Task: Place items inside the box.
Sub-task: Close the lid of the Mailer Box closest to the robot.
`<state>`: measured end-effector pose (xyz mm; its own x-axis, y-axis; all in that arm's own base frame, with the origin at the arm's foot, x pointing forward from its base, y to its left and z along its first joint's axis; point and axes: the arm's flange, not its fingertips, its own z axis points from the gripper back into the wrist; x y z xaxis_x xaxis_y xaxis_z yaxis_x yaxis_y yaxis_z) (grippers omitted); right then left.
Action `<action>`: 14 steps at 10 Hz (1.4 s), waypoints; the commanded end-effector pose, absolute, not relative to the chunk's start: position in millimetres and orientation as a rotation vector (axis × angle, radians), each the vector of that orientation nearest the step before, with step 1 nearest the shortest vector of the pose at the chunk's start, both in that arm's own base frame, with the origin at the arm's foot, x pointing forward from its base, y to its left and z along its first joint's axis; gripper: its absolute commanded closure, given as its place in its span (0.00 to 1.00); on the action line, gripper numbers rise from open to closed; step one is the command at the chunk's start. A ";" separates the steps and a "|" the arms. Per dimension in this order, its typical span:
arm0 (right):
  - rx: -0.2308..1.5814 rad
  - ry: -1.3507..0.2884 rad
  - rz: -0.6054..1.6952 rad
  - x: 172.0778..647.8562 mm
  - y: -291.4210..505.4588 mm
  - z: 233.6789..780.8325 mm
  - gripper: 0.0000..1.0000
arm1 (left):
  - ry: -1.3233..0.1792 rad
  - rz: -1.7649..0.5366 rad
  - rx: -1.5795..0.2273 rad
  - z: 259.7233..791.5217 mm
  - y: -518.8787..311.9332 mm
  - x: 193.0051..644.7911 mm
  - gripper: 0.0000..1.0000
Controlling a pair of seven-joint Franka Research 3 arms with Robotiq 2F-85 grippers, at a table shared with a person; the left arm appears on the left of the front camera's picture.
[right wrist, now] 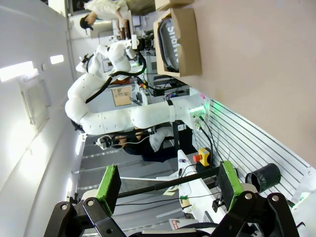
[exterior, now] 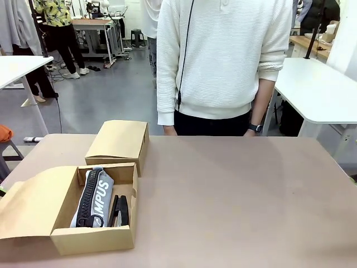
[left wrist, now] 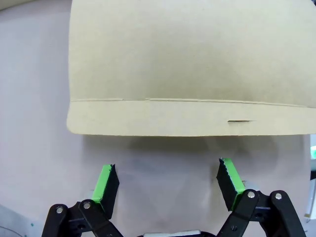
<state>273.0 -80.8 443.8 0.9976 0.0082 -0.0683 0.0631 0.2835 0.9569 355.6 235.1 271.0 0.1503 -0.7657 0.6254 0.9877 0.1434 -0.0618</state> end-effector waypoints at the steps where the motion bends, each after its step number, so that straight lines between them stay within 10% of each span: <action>1: 1.293 0.075 -0.053 272.2 -81.3 449.4 0.00 | -0.543 -1.328 -0.500 272.3 232.4 357.4 0.00; 5: 1.293 0.075 -0.053 272.2 -81.3 449.4 0.00 | -0.810 -1.337 -0.506 293.8 230.8 359.2 0.00; 14: 1.293 0.075 -0.053 272.2 -81.3 449.4 0.00 | -0.783 -1.396 -0.544 291.1 210.6 362.9 0.00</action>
